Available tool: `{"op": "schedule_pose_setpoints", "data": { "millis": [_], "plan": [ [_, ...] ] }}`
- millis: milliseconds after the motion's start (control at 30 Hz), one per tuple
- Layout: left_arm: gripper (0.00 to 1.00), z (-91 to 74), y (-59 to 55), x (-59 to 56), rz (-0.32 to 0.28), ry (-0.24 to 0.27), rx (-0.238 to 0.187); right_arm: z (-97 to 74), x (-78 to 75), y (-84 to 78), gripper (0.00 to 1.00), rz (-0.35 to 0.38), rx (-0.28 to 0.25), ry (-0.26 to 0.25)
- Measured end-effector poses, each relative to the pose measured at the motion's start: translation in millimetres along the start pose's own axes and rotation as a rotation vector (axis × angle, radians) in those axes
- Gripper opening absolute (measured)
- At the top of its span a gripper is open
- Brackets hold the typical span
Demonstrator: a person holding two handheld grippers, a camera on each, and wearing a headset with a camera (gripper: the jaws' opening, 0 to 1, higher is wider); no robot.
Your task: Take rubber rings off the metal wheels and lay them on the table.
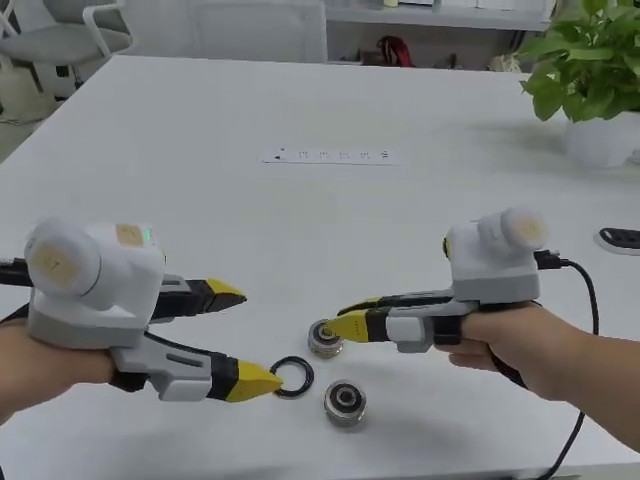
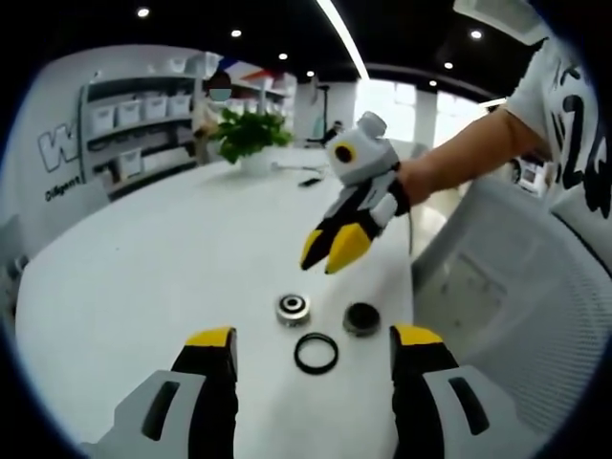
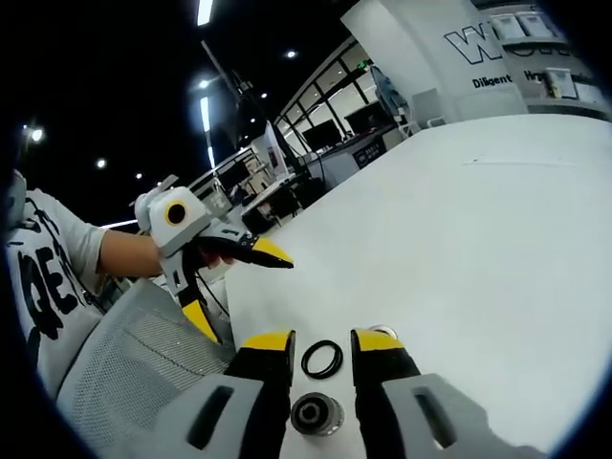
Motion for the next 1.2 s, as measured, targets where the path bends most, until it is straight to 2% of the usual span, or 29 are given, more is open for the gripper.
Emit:
{"op": "schedule_pose_setpoints", "data": {
  "millis": [367,567,833,1200],
  "plan": [
    [0.68,-6.8,6.3,1.3,0.03,0.01,-0.008,-23.2,4.4,4.4,0.3,-0.106,-0.012,-0.029],
    [0.69,-11.1,9.4,2.4,0.031,0.018,-0.02,-33.6,6.1,6.9,0.39,-0.159,-0.035,-0.038],
    [0.71,-15.5,10.2,-0.1,0.044,0.022,-0.022,-48.4,7.8,6.1,0.51,-0.243,-0.04,-0.058],
    [0.76,-21.8,9.7,-2.6,0.053,0.036,-0.031,-63.0,13.5,-4.1,0.63,-0.362,-0.001,-0.09]
  ]
}}
Point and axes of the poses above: the centre of the closed fingertips' face, and the gripper's own axes: z roughly forward along the fingers, x roughly to its left, y roughly out of its top, the point moved 4 cm from there along -z, roughly backward along the fingers, and after that the axes turned 2 degrees about -z, right-handed, at the moved point
